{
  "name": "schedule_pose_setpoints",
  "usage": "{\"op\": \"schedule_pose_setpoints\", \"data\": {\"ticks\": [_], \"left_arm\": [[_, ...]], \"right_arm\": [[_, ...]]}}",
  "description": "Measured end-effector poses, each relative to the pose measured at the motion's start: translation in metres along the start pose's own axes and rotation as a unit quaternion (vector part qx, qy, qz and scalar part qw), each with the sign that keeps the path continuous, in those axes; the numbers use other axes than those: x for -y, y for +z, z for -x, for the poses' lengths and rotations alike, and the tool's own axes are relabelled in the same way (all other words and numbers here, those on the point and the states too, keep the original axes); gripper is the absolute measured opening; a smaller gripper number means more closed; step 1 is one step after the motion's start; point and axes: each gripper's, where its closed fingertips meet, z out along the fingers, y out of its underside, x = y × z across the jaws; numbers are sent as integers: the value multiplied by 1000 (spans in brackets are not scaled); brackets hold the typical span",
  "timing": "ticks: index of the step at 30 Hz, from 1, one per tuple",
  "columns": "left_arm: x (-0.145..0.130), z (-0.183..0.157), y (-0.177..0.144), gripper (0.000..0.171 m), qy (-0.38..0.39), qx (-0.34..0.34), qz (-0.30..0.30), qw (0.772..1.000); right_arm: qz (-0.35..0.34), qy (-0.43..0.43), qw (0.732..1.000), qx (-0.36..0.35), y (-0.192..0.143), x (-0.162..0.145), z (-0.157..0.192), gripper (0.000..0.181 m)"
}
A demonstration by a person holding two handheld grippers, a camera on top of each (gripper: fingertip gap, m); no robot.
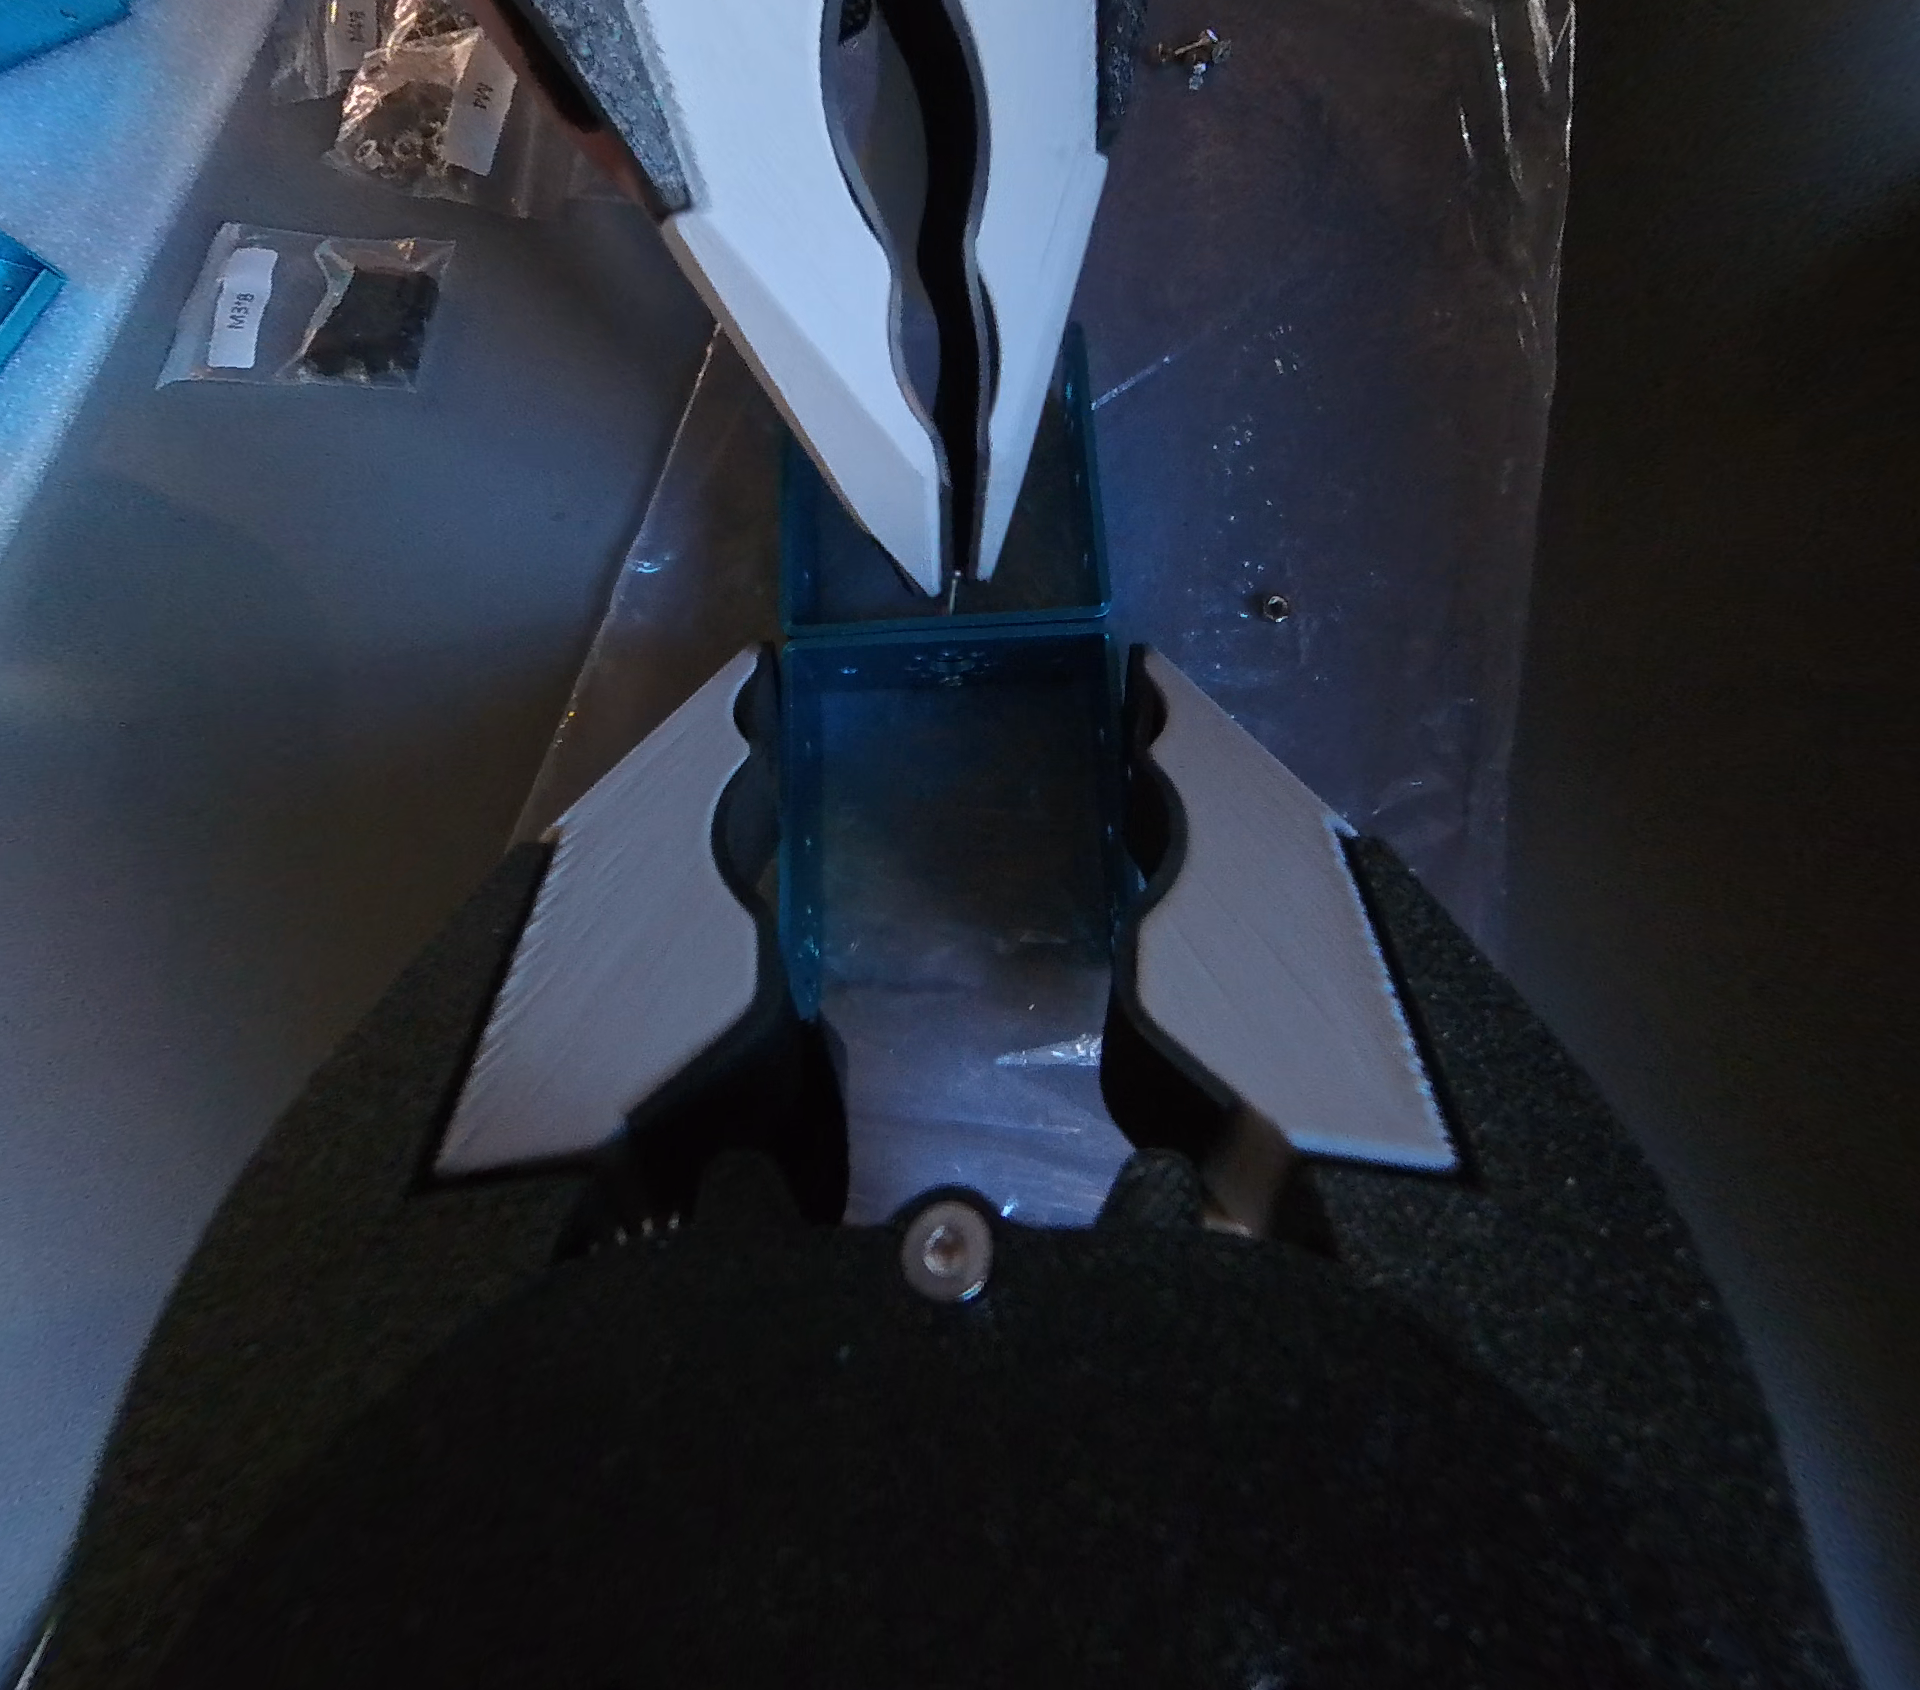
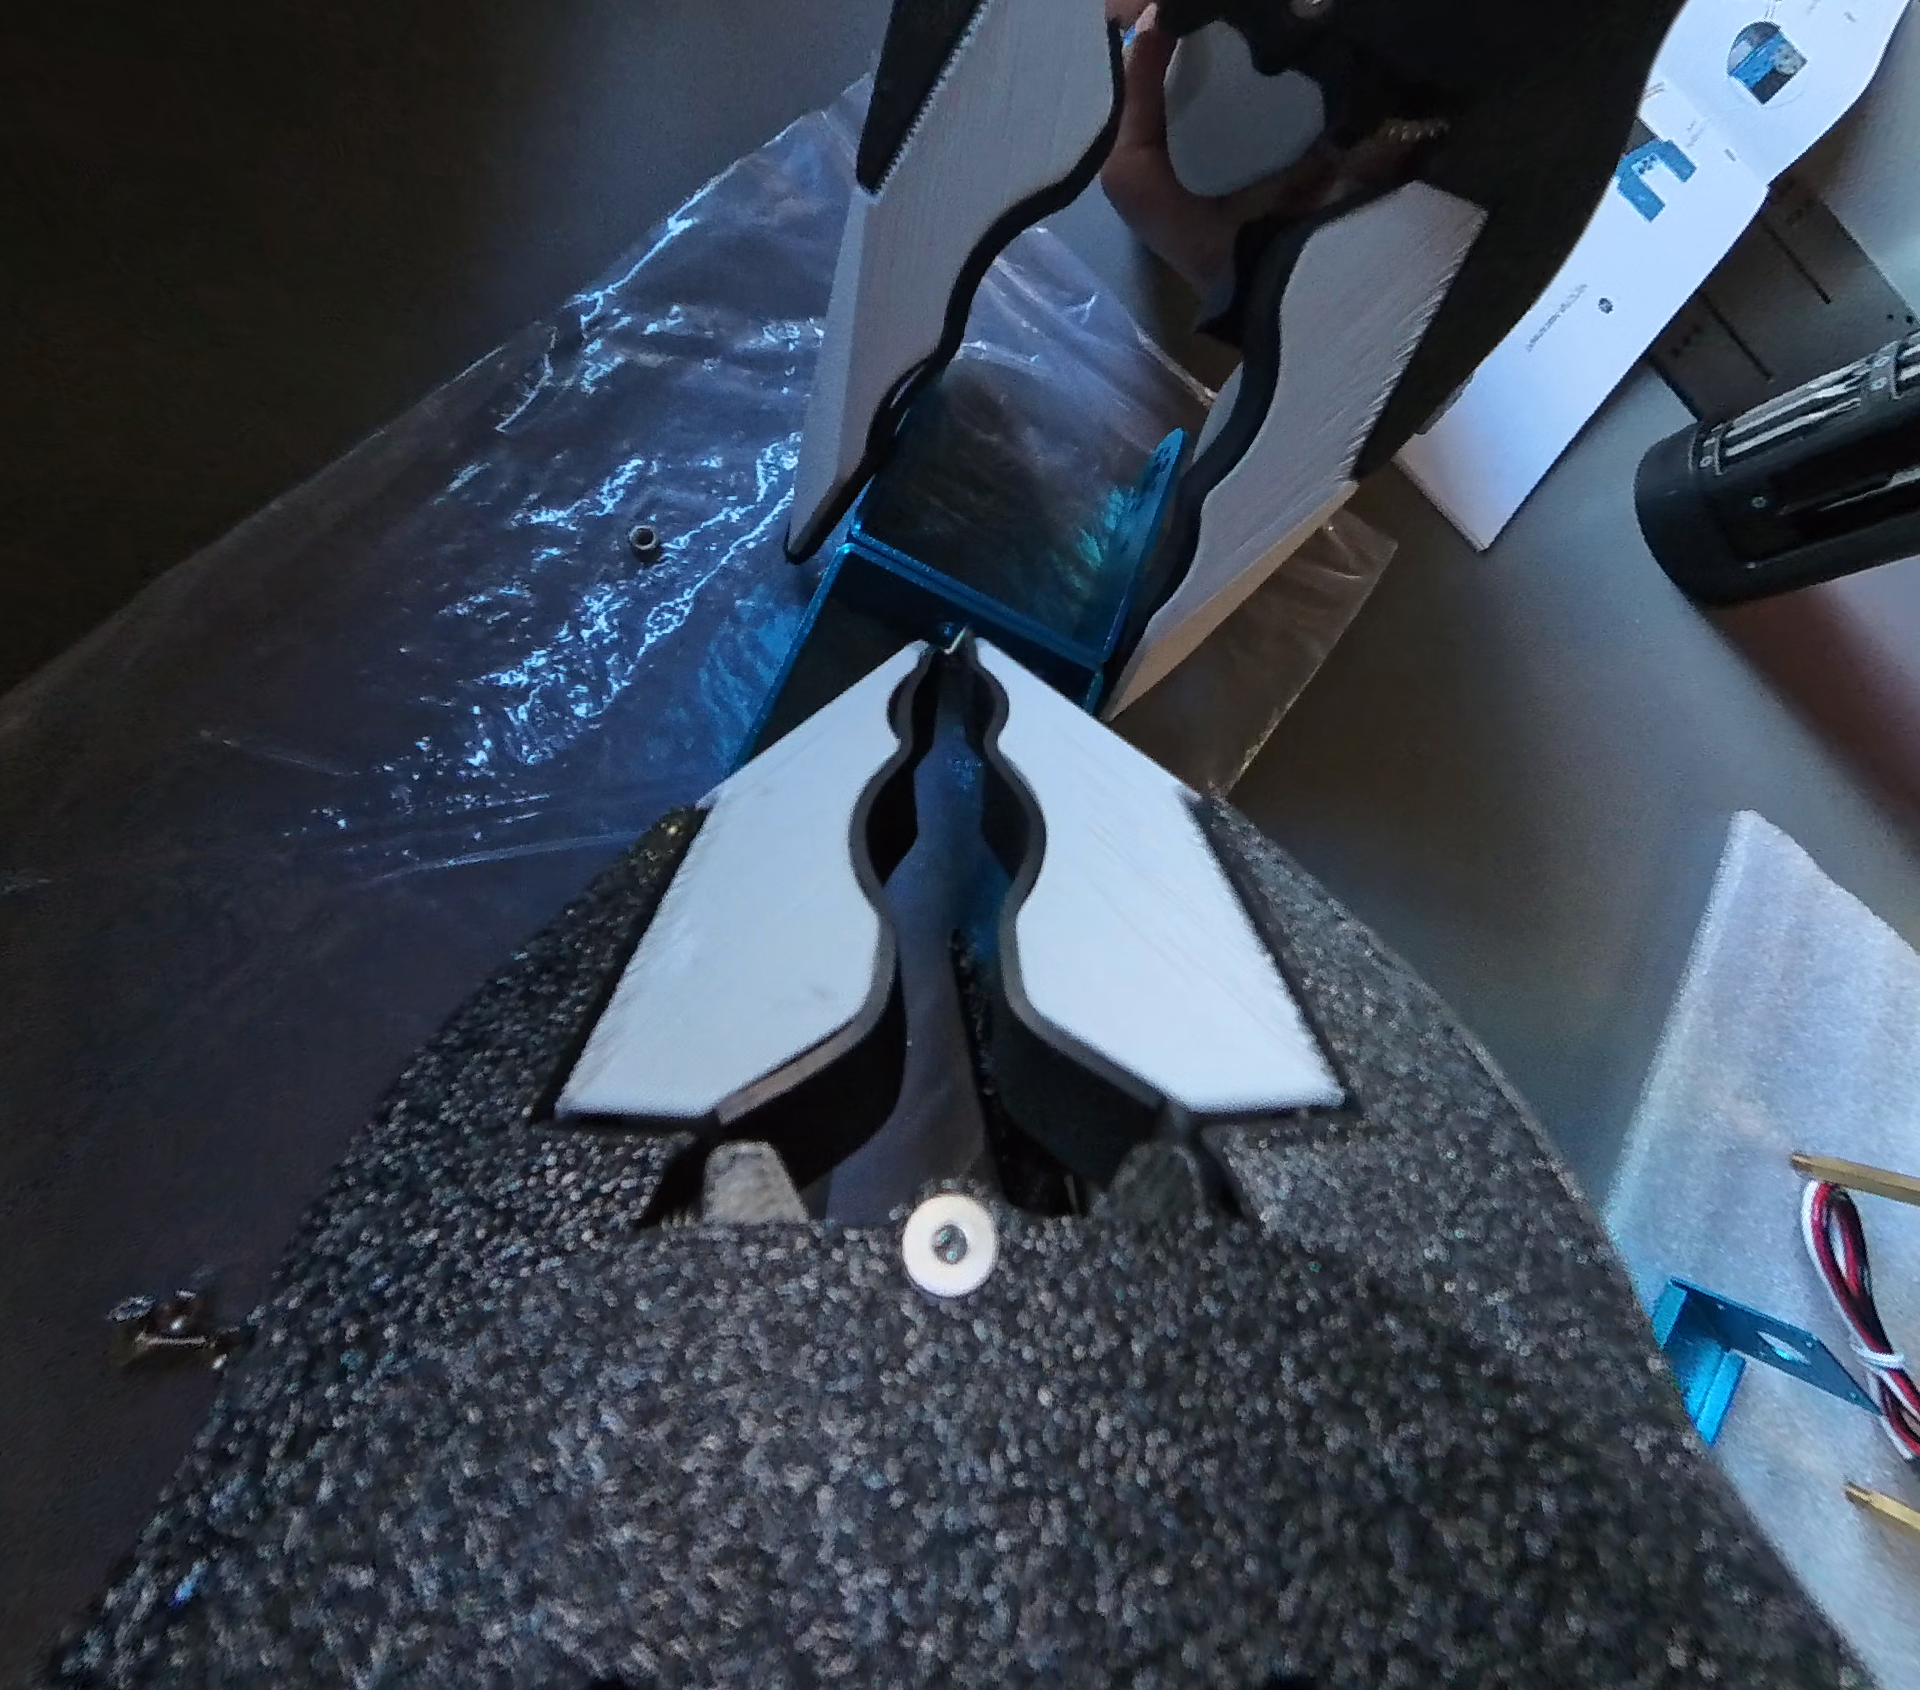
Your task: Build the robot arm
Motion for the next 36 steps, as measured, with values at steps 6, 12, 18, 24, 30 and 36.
{"op": "schedule_pose_setpoints", "data": {"ticks": [6,12,18,24,30,36], "left_arm": [[0,0,0,67,-1,-1,0,1000],[0,0,0,67,-1,-2,1,1000],[0,0,0,67,-1,-3,1,1000],[-1,0,0,66,-2,-2,1,1000],[-1,-1,0,66,-2,-3,2,1000],[-1,-1,1,66,-2,-3,2,1000]], "right_arm": [[1,-2,1000,1,2,1,1,3],[-2,-4,1000,-3,2,2,-1,3],[-6,-5,1000,-5,4,2,-1,3],[-3,-13,1000,-27,4,1,-2,3],[10,-2,999,-33,4,1,-2,4],[18,5,999,-38,6,-3,-4,7]]}}
